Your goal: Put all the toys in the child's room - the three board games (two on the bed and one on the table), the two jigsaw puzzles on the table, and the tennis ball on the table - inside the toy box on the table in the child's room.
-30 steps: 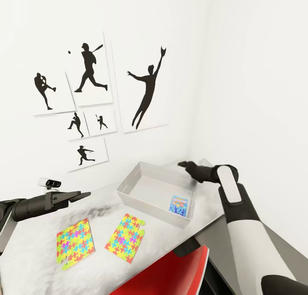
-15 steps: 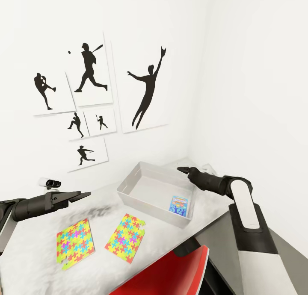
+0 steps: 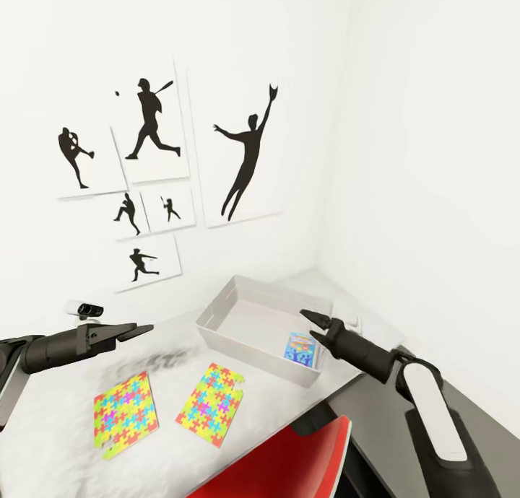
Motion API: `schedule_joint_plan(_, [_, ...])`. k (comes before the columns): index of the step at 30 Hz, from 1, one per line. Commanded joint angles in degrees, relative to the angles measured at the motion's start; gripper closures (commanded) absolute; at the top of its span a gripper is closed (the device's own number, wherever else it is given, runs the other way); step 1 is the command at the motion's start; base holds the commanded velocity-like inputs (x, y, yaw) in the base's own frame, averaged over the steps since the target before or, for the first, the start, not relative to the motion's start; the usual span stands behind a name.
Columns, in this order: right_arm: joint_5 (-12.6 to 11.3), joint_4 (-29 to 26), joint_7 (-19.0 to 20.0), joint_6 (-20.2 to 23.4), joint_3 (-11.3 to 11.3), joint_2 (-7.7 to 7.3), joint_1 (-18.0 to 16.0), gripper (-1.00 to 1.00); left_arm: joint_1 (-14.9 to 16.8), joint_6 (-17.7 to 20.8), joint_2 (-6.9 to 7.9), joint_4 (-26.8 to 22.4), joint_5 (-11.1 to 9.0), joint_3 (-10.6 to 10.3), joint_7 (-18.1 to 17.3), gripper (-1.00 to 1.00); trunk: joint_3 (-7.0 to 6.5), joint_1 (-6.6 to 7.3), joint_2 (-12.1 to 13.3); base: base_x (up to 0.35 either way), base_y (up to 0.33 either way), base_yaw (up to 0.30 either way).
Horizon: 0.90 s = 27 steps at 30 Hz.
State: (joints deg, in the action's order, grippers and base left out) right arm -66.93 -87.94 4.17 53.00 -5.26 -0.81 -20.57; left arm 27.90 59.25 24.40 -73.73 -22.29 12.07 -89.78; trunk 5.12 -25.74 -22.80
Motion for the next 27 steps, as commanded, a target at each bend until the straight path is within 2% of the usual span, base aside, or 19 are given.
schedule_joint_plan(1, [0.44,-0.03,1.68,-0.37,-0.07,-0.06,0.66,-1.00,0.05,0.59,0.00,-0.01,0.05,-0.07,-0.22,-1.00,0.04,-0.04,-0.12,0.000,0.000,-0.025])
schedule_joint_plan(2, [0.45,-0.06,3.78,-1.33,-0.03,-0.16,1.87,-1.00,0.05,0.57,-0.04,-0.01,0.09,-0.15,-0.22,-1.00,-0.05,-0.04,-0.12,0.000,0.000,-0.016])
schedule_joint_plan(5, [0.51,-0.06,6.84,-2.39,0.01,-0.26,3.38,-1.00,0.05,0.51,-0.12,-0.01,0.22,-0.32,-0.22,-1.00,-0.31,-0.04,-0.12,0.000,0.000,-0.010])
schedule_joint_plan(15, [0.95,-1.94,12.57,-3.26,0.56,-1.57,4.71,-1.00,0.05,0.44,-0.15,-0.01,0.31,-0.46,-0.22,-1.00,-1.23,-0.04,-0.12,0.000,0.000,-0.002])
schedule_joint_plan(17, [1.75,-1.79,12.83,-3.47,0.67,-1.63,4.76,-1.00,0.05,0.44,-0.15,-0.01,0.35,-0.47,-0.22,-1.00,-1.42,-0.04,-0.12,0.000,0.000,0.000])
schedule_joint_plan(23, [7.46,-1.47,13.83,-4.96,0.78,-1.73,4.82,-1.00,0.05,0.39,-0.14,0.05,0.51,-0.47,-0.22,-1.00,-1.95,-0.04,-0.12,0.000,0.000,0.000])
schedule_joint_plan(27, [8.77,-1.45,14.12,-5.49,0.83,-1.69,4.83,-1.00,0.05,0.41,-0.14,0.07,0.50,-0.40,-0.22,-1.00,-2.12,-0.04,-0.12,0.000,0.000,0.000])
